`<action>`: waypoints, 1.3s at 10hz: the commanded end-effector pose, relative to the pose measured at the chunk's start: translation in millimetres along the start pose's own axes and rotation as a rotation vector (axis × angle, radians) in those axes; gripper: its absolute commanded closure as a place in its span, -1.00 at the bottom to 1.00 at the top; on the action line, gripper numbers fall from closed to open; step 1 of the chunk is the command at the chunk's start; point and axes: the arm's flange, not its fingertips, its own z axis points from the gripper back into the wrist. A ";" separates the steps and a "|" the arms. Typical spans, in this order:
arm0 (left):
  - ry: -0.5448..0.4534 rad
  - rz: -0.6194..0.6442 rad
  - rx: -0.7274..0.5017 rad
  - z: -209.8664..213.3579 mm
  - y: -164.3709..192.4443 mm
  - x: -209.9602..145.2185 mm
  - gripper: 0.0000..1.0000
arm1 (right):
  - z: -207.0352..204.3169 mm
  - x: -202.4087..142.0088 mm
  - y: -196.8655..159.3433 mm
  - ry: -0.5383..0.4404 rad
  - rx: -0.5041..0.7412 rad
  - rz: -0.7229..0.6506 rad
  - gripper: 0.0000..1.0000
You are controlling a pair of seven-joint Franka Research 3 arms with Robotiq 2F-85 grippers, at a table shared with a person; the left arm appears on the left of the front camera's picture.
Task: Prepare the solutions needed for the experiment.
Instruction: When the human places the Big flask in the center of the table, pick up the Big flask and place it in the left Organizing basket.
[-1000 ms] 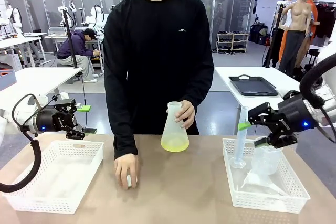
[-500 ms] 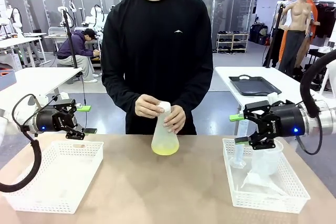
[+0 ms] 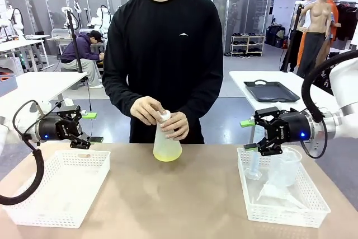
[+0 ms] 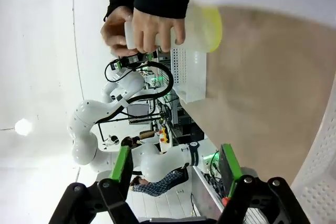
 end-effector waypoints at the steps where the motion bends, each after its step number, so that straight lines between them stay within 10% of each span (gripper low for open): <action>1: -0.001 0.002 0.003 -0.7 -2.0 0.7 -1.00 | -0.8 5.6 -4.0 -0.030 0.059 0.062 -0.67; 13: -0.001 0.002 0.003 -0.7 -2.0 0.7 -1.00 | 11.9 4.5 -23.0 0.025 0.227 -0.052 -0.67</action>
